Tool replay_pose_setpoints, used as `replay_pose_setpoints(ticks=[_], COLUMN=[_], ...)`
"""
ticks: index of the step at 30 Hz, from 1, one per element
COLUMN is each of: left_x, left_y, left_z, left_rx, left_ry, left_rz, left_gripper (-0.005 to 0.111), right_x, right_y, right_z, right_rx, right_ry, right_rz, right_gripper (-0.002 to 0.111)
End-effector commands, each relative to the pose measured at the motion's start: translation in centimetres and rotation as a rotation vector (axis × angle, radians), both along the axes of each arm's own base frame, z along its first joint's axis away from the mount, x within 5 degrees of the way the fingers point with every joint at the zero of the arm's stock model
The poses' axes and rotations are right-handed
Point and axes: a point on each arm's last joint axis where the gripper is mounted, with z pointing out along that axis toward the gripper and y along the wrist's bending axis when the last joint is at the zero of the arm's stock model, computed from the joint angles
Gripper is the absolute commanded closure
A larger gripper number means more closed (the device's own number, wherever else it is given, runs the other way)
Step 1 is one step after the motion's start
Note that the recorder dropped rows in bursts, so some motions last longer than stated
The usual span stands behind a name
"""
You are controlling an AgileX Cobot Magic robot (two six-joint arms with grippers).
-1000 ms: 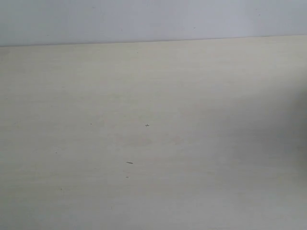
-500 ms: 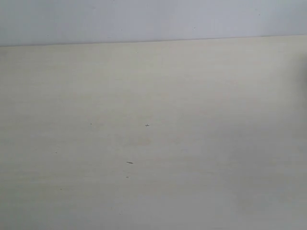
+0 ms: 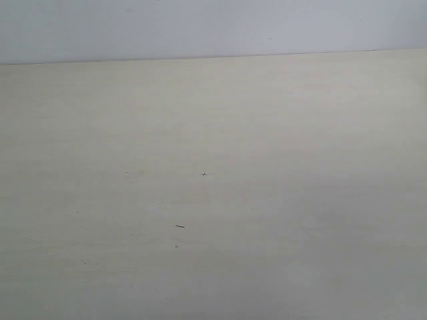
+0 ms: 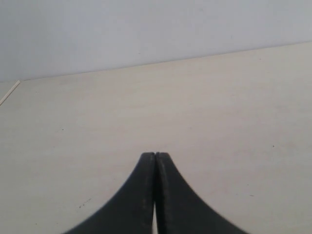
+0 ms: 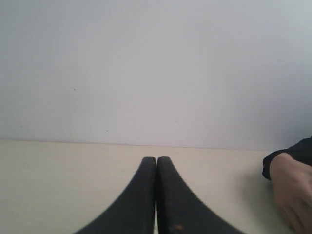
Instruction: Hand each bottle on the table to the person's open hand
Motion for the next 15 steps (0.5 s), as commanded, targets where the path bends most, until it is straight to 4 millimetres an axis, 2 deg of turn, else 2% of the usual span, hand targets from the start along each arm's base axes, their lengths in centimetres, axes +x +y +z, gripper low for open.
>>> replay_pose_setpoints(ticks=[1, 8, 15], left_x=[-0.04, -0.04, -0.04], left_y=[0.09, 0.09, 0.09], left_z=[0.1, 0.1, 0.1], left_rx=[-0.006, -0.006, -0.006], left_ry=[-0.012, -0.012, -0.012], left_rz=[0.019, 0.019, 0.019], left_gripper=[0.106, 0.106, 0.106], right_x=[0.11, 0.11, 0.09], right_y=[-0.23, -0.56, -0.72], right_z=[-0.75, -1.11, -1.09], right_rx=[0.013, 0.132, 0.142], right_ry=[0.0, 0.02, 0.016], right_rz=[-0.048, -0.105, -0.135], right_gripper=[0.108, 0.108, 0.108])
